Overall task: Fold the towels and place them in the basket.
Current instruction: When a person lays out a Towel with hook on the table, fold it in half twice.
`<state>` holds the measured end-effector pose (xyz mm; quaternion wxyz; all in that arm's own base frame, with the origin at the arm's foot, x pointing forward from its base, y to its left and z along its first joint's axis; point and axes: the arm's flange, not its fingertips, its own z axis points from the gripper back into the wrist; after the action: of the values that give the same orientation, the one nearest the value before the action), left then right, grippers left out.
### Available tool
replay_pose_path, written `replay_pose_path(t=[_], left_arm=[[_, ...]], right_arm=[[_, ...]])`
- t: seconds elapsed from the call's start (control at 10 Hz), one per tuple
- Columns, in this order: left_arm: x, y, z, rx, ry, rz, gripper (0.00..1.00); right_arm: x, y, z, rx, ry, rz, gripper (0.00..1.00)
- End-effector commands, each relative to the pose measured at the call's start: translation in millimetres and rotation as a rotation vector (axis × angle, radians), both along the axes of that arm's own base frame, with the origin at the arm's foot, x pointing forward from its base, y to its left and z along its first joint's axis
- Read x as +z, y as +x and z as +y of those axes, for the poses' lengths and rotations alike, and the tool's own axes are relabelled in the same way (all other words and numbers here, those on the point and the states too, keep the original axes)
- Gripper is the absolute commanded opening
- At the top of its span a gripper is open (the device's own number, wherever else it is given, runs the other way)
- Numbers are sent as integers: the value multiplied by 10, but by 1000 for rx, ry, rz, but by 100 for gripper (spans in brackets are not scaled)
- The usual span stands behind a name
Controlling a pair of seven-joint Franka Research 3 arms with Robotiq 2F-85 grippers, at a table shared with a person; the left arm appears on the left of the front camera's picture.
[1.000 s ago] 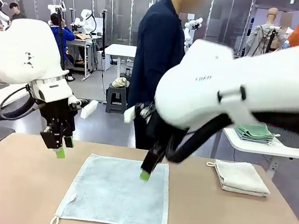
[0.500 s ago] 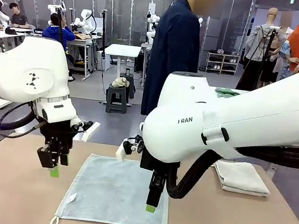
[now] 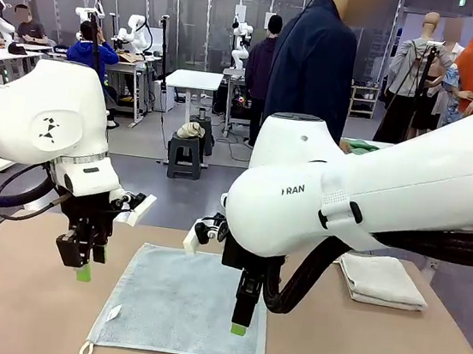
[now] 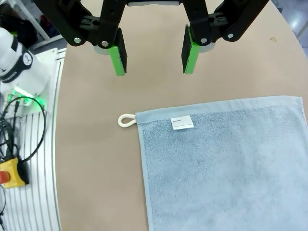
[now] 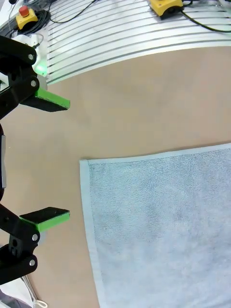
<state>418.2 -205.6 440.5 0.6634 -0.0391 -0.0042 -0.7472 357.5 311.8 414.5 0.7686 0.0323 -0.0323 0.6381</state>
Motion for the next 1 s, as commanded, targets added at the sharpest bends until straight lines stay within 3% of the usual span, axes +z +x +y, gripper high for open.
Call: replay_pose_path(t=[0.0,0.4,0.5,0.6,0.7,0.8,0.9], left_arm=[[1,0,1,0,0,0,60],[-233,-466,50,83,24,-34,60],[-308,-553,51,100,34,-49,80],[-387,-606,58,115,29,-45,80],[-507,-632,54,138,45,-55,100],[-619,-650,31,151,46,-57,84],[-729,-657,0,154,45,-61,100]], right_arm=[[-1,0,-1,0,0,0,100],[-210,-95,-204,65,-4,-31,100],[-272,-129,-253,69,-5,-32,100],[-337,-145,-291,81,-6,-29,100],[-422,-157,-319,99,-8,-30,100],[-514,-170,-332,130,-5,-31,100],[-610,-173,-338,165,0,-27,100]])
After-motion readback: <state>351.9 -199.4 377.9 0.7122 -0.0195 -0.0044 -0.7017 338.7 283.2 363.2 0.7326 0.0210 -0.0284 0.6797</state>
